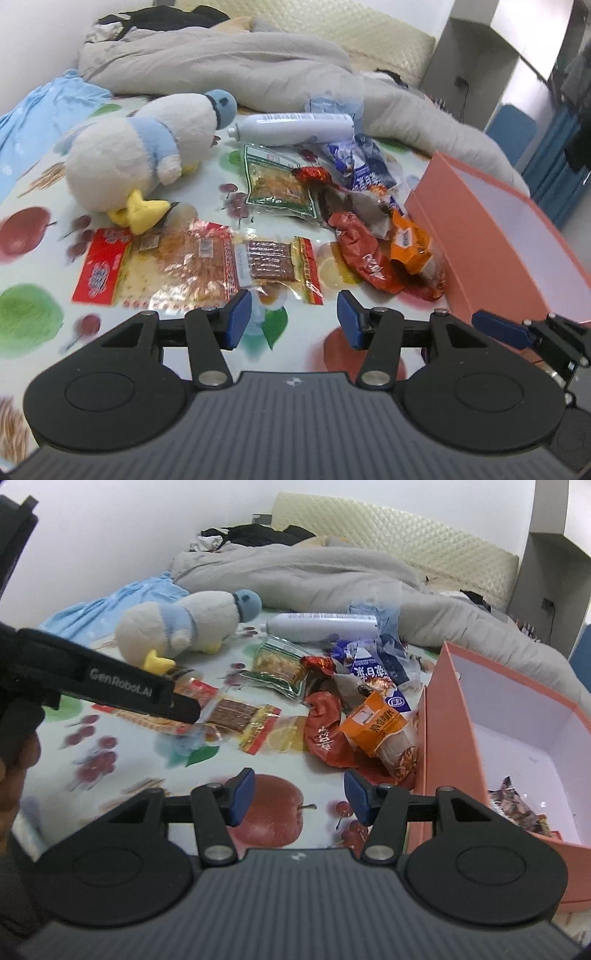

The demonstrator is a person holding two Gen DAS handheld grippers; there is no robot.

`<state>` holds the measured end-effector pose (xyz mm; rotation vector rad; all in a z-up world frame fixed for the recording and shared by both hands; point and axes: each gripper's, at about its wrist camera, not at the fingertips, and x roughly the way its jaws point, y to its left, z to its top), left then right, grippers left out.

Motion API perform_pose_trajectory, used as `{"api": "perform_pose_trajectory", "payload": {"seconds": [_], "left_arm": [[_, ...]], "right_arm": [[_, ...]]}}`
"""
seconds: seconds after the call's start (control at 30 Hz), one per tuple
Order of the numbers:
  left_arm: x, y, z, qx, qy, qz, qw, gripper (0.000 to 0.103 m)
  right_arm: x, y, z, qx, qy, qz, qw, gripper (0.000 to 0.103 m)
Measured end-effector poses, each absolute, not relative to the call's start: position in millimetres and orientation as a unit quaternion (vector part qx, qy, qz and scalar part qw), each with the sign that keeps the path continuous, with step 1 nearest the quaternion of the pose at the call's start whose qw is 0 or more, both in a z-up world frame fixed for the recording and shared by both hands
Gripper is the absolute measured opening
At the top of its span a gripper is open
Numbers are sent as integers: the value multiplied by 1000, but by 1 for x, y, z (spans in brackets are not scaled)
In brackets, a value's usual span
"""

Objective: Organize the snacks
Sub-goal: 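Lower the right gripper onto the red wrapper and close it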

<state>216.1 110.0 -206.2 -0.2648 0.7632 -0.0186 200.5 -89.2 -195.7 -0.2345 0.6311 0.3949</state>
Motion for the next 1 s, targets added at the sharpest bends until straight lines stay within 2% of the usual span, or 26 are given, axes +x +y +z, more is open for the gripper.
{"api": "perform_pose_trajectory", "payload": {"seconds": [0.23, 0.4, 0.53, 0.57, 0.6, 0.63, 0.87, 1.0], "left_arm": [[265, 114, -224, -95, 390, -27, 916, 59], [297, 113, -238, -66, 408, -41, 910, 70], [317, 106, -245, -31, 414, -59, 908, 72], [321, 103, -247, -20, 415, -64, 908, 72], [324, 101, -249, -7, 416, -65, 907, 72], [328, 98, -253, 11, 419, -67, 905, 72], [340, 100, -270, 55, 431, -57, 899, 70], [344, 107, -271, 30, 435, -59, 898, 66]], "right_arm": [[236, -85, -222, -101, 330, 189, 919, 56], [265, -83, -236, -94, 340, 176, 919, 57], [287, -81, -248, -88, 355, 168, 915, 57], [291, -79, -251, -94, 358, 165, 914, 59], [294, -77, -254, -105, 362, 161, 912, 70], [296, -75, -255, -110, 360, 158, 913, 76], [307, -69, -262, -117, 344, 161, 917, 76], [318, -69, -264, -102, 350, 167, 916, 74]]}}
